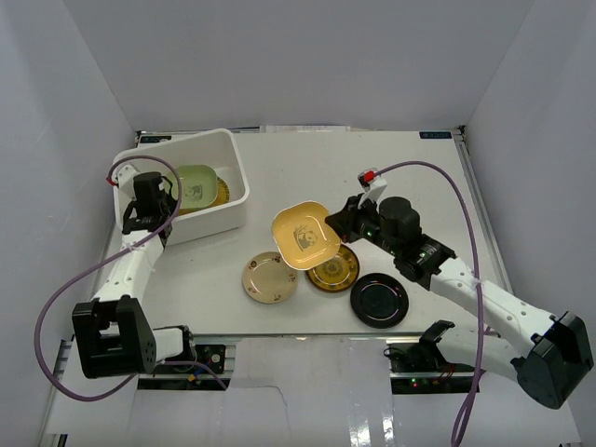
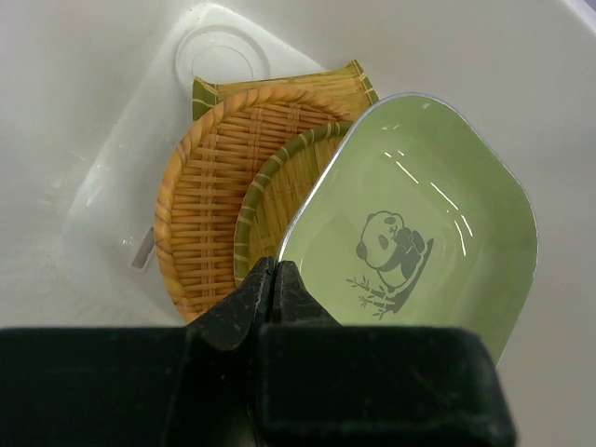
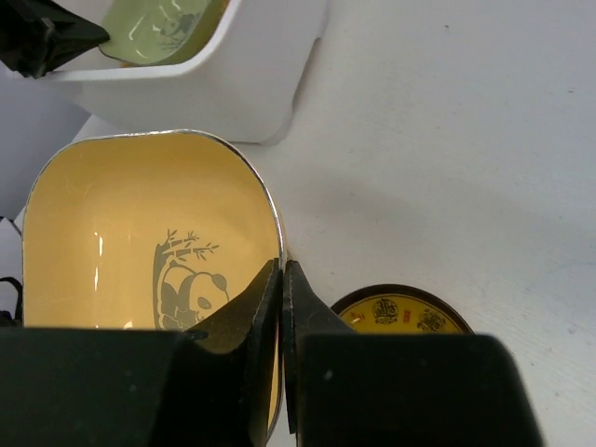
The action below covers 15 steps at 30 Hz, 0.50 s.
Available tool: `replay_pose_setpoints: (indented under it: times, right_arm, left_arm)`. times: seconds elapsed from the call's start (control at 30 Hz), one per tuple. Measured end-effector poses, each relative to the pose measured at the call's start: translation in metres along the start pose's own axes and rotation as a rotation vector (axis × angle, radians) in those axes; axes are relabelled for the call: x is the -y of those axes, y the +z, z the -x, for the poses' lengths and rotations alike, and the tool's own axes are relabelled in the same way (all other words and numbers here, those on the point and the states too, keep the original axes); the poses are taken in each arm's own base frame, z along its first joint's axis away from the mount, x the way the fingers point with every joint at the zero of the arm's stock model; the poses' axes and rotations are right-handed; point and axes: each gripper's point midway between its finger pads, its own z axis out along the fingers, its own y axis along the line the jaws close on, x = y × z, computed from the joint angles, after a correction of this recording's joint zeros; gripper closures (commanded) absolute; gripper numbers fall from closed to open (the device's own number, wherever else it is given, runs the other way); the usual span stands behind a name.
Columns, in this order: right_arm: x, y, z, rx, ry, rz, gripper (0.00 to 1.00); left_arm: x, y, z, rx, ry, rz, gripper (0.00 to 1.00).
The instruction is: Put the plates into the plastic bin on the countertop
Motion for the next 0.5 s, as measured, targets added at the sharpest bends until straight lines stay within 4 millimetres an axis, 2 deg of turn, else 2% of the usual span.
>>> replay_pose_setpoints:
  times: [0.13, 0.17, 0.23, 0.27, 0.4, 0.5]
  right_arm:
    - [-0.017, 0.011, 0.008, 0.009, -0.009, 0.042, 0.92]
    - [-0.02, 0.013, 0.008, 0.01, -0.011, 0.05, 0.92]
    - [-0.022, 0.016, 0.004, 0.002, -0.012, 0.054, 0.92]
    - [-0.021, 0.018, 0.002, -0.004, -0.012, 0.049, 0.92]
    - [-0.017, 0.021, -0.001, -0.011, -0.009, 0.031, 0.92]
    - [-0.014, 0.022, -0.001, -0.009, -0.009, 0.017, 0.92]
  left_arm:
    - [0.002, 0.007, -0.001, -0.01, -0.011, -0.009, 0.7]
    - [0.003, 0.008, -0.001, -0.013, -0.014, -0.018, 0.58]
    - [0.008, 0.007, -0.001, -0.021, -0.016, -0.044, 0.47]
    - [0.01, 0.006, -0.001, -0.026, -0.018, -0.057, 0.36]
    - [0.024, -0.008, 0.003, -0.035, -0.024, -0.137, 0.27]
    - [0.041, -0.03, 0.009, -0.049, -0.032, -0.242, 0.3]
